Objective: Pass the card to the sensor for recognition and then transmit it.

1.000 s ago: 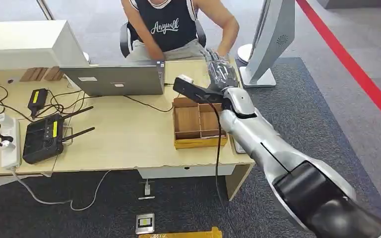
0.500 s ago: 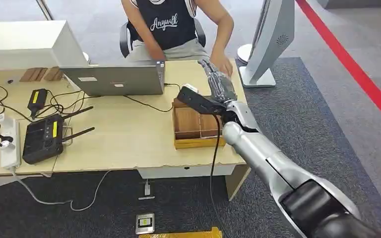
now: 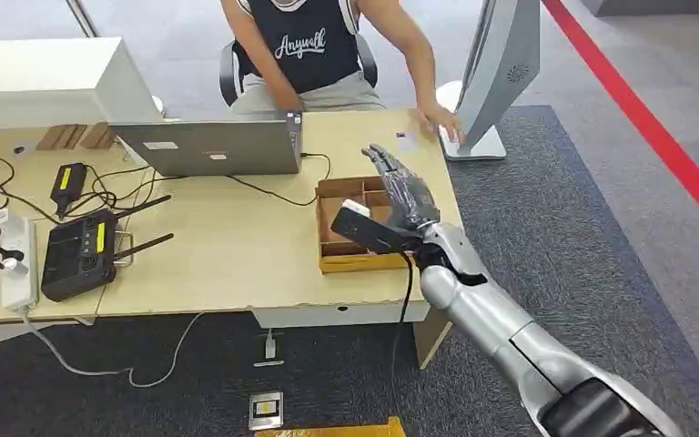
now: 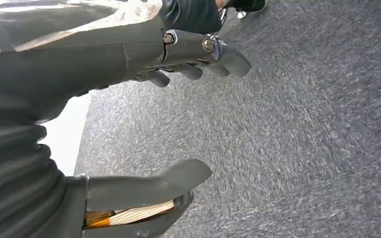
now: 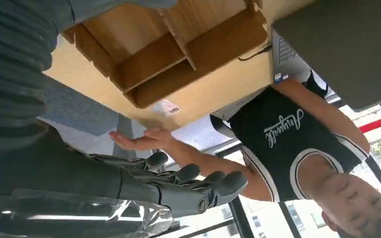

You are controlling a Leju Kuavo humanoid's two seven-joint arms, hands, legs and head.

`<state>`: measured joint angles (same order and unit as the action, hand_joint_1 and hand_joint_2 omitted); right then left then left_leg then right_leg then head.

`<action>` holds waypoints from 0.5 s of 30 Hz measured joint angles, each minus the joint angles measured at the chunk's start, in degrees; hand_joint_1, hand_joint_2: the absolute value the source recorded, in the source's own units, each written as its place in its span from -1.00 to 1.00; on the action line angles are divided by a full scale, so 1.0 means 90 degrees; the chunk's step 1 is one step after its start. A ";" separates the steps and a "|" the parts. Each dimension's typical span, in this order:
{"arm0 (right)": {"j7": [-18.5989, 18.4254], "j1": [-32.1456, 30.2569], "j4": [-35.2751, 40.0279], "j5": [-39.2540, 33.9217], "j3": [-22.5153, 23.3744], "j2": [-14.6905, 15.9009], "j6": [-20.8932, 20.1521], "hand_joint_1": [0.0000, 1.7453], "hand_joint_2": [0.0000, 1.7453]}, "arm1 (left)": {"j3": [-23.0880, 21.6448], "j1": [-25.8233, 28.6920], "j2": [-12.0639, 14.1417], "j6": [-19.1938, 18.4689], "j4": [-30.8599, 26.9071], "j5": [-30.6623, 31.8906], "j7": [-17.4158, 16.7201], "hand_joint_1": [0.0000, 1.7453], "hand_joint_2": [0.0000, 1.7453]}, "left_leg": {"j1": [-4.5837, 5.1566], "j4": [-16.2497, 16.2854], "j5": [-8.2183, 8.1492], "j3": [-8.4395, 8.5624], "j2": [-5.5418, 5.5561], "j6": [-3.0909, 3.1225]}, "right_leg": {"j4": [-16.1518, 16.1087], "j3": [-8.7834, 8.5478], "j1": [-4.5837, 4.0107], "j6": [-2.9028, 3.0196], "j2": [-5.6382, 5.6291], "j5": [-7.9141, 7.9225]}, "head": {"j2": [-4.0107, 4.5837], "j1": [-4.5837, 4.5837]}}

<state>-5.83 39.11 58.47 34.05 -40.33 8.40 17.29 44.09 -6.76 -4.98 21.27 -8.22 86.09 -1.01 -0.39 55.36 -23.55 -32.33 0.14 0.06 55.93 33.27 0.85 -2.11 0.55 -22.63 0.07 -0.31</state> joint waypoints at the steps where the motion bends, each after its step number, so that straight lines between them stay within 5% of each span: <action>1: -0.0010 -0.0067 0.0056 0.0000 -0.0002 0.0044 0.0000 -1.00 1.00 | 0.0005 0.0000 0.0000 0.0002 0.0000 0.0005 0.0007 -1.00 1.00 | 0.0000 0.0000 0.0000 -0.0001 0.0000 0.0000 | 0.0000 -0.0001 0.0000 0.0000 0.0000 0.0000 | 0.0000 -0.0002; 15: 0.0029 -0.0763 0.0357 0.0306 -0.0090 0.0289 -0.0199 -1.00 1.00 | 0.0015 -0.0005 0.0010 0.0019 0.0000 0.0114 0.0039 -1.00 1.00 | 0.0000 -0.0001 0.0000 -0.0002 0.0000 0.0000 | 0.0001 0.0000 0.0000 -0.0001 0.0000 -0.0002 | 0.0000 0.0000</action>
<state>-5.57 32.25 61.68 36.81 -41.14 10.99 15.50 44.22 -6.80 -4.90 21.44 -8.22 87.12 -0.66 -0.39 55.35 -23.55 -32.34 0.15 0.06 55.94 33.27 0.85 -2.12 0.55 -22.65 0.07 -0.31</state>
